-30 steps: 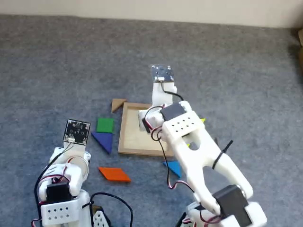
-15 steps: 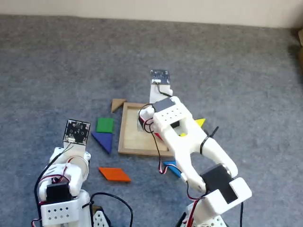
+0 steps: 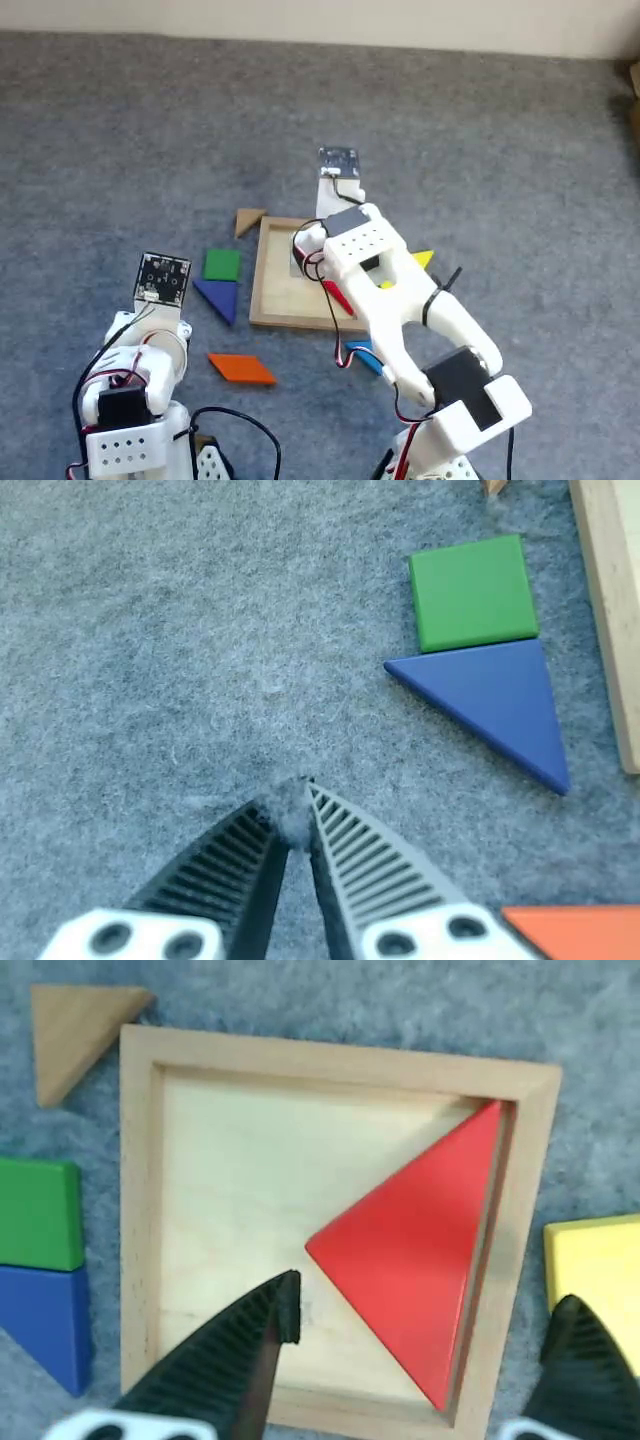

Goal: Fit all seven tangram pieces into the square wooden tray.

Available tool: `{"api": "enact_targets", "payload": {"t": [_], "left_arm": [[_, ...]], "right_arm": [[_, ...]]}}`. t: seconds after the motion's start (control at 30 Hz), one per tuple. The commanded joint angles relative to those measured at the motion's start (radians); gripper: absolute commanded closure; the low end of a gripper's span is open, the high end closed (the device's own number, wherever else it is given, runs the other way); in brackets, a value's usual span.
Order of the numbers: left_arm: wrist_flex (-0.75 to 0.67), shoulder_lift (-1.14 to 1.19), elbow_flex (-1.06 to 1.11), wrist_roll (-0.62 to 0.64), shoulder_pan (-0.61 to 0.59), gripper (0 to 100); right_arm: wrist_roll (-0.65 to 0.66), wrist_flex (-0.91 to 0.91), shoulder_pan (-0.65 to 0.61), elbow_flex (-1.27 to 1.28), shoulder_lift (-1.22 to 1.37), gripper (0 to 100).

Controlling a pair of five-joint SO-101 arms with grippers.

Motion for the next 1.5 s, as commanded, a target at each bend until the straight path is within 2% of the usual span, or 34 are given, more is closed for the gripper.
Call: {"api": "enact_targets", "payload": {"t": [0.0, 0.13, 0.3, 0.5, 0.6, 0.83, 1.0, 1.23, 1.47], "left_arm": [[0.005, -0.028, 0.021, 0.005, -0.01, 99], [0.005, -0.028, 0.021, 0.005, -0.01, 99], [0.005, -0.028, 0.021, 0.005, -0.01, 99], [0.005, -0.028, 0.021, 0.005, -0.01, 99], [0.005, -0.028, 0.021, 0.005, -0.01, 99], [0.005, -0.028, 0.021, 0.005, -0.01, 99], [0.005, -0.028, 0.021, 0.005, -0.01, 99], [0.005, -0.028, 0.021, 0.005, -0.01, 99], [0.005, -0.028, 0.021, 0.005, -0.01, 99]], "right_arm": [[0.048, -0.002, 0.018, -0.064, -0.025, 64.2], [0.11, 0.067, 0.018, -0.065, -0.028, 65.2], [0.247, 0.065, 0.013, -0.059, -0.094, 78.6], [0.35, -0.105, -0.005, 0.051, -0.087, 93.7], [0.361, -0.163, -0.001, 0.101, -0.035, 94.3], [0.368, -0.157, 0.015, 0.108, 0.096, 94.3], [0.37, -0.053, 0.077, 0.09, 0.094, 94.3], [0.371, 0.133, 0.111, -0.076, 0.094, 94.3], [0.371, 0.209, 0.134, -0.176, 0.033, 94.3]]}}
